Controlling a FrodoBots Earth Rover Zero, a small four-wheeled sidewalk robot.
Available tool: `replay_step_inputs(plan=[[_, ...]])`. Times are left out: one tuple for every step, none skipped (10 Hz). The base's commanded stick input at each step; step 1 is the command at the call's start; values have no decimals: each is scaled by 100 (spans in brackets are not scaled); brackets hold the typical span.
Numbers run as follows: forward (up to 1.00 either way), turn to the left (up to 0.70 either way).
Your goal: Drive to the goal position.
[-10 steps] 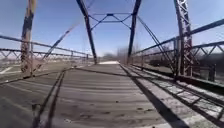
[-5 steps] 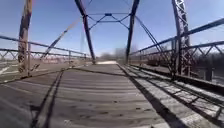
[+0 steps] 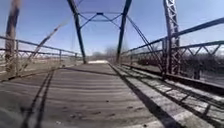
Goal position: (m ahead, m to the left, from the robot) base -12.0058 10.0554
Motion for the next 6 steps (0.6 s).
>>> replay_step_inputs(plan=[[0,-100],[0,-100],[0,-100],[0,-100],[0,-100],[0,-100]])
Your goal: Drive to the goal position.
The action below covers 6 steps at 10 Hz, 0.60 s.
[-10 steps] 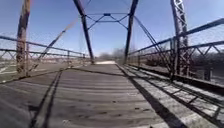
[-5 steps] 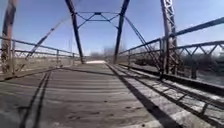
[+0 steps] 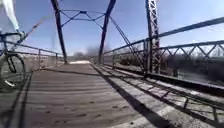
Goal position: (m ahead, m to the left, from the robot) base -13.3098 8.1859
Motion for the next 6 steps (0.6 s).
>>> replay_step_inputs(plan=[[0,-100],[0,-100],[0,-100],[0,-100],[0,-100],[0,-100]])
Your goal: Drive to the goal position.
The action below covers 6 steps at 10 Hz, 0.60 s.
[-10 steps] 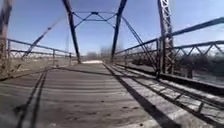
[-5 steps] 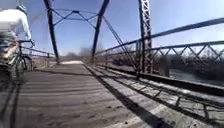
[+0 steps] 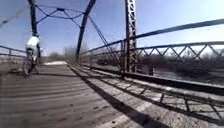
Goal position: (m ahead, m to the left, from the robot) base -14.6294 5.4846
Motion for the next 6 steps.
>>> replay_step_inputs(plan=[[0,-100],[0,-100],[0,-100],[0,-100],[0,-100],[0,-100]])
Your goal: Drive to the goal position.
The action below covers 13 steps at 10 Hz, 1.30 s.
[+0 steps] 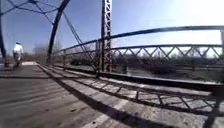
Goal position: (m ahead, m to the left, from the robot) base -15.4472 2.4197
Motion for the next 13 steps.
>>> replay_step_inputs(plan=[[0,-100],[0,-100],[0,-100],[0,-100],[0,-100],[0,-100],[0,-100],[0,-100],[0,-100],[0,-100],[0,-100],[0,-100],[0,-100]])
